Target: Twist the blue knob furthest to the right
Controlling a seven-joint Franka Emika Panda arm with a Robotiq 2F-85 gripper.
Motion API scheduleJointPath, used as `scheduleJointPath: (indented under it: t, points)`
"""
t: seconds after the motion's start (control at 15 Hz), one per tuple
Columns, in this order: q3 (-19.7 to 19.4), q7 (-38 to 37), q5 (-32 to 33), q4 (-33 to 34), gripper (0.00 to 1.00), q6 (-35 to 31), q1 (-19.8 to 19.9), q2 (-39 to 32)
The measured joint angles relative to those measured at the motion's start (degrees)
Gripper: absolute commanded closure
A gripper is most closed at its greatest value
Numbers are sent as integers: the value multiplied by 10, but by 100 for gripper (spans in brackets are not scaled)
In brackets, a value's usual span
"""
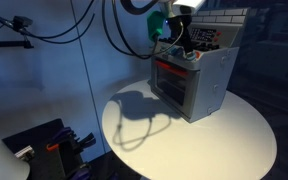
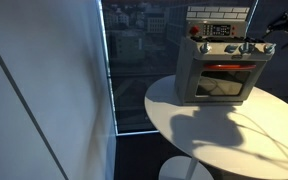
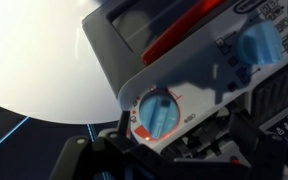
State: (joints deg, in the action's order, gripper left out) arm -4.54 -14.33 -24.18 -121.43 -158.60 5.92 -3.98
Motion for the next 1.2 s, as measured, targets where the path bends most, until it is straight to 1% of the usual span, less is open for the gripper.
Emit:
scheduleJointPath:
  t: [0.47,0.53,0.67,0.87,0.93,1.0,1.07,1.13,1.2]
  points:
    - [0,26,-29,1,0,0,0,-4]
    - [0,32,-34,1,5,0,0,-5]
    - [0,37,-40,2,8,0,0,-6]
    - [0,44,-46,2,9,0,0,-7]
    - [0,45,-47,2,13,0,0,-7]
    - [0,45,-48,2,13,0,0,-7]
    - [0,46,-48,2,18,0,0,-7]
    - [0,46,-48,2,17,0,0,-7]
    - [0,46,-48,3,18,0,0,-7]
